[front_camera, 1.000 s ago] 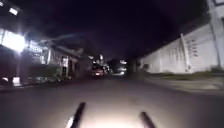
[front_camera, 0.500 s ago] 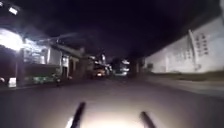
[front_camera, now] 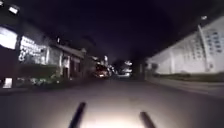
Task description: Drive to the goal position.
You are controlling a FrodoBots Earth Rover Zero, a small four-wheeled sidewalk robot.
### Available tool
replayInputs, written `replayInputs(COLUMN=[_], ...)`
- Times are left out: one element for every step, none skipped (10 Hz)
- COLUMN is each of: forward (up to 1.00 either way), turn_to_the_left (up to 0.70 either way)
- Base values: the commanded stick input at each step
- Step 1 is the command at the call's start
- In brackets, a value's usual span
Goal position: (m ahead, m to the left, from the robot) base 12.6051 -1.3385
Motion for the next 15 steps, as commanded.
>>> replayInputs(forward=[1.00,1.00,1.00,1.00,1.00,1.00,1.00,1.00,1.00,1.00,1.00,1.00,1.00,1.00,1.00], turn_to_the_left=[0.03,0.03,0.03,0.03,0.03,0.03,0.03,0.03,0.03,0.03,0.03,0.03,0.03,-0.04,-0.37])
